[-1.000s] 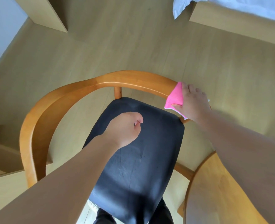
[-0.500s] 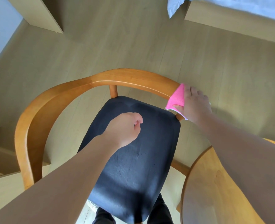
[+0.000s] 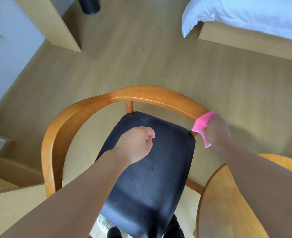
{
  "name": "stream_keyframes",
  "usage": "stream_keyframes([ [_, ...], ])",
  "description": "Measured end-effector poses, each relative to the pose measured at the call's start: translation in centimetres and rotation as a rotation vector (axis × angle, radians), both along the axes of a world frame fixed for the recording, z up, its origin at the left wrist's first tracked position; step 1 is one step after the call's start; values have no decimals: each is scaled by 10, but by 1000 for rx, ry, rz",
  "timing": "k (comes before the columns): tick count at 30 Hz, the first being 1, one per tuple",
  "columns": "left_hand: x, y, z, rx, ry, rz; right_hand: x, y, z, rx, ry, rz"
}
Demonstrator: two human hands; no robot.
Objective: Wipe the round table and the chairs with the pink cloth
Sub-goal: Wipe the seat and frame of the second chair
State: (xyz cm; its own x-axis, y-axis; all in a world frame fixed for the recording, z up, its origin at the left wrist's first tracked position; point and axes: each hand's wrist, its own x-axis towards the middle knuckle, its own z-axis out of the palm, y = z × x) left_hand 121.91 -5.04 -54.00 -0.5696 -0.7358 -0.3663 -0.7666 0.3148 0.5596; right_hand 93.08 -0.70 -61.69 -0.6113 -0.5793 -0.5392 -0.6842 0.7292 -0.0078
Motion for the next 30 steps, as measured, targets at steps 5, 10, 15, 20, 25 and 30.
stream_keyframes([
  [5, 17, 1, 20, -14, 4, 33, 23, 4, 33, 253, -100, 73],
  [10, 40, 7, 51, 5, 24, 119, 73, -2, 75, 134, -205, 163],
  [15, 73, 11, 101, -35, 75, 190, 141, -1, 133, -238, -450, 447],
  [20, 114, 24, 143, -23, 134, 109, 204, 6, 196, -315, -680, 622],
  [25, 160, 35, 159, 31, 218, 127, 256, 13, 227, -348, -755, 610],
  [30, 211, 48, 161, 18, 197, 227, 291, 30, 233, -327, -641, 572],
])
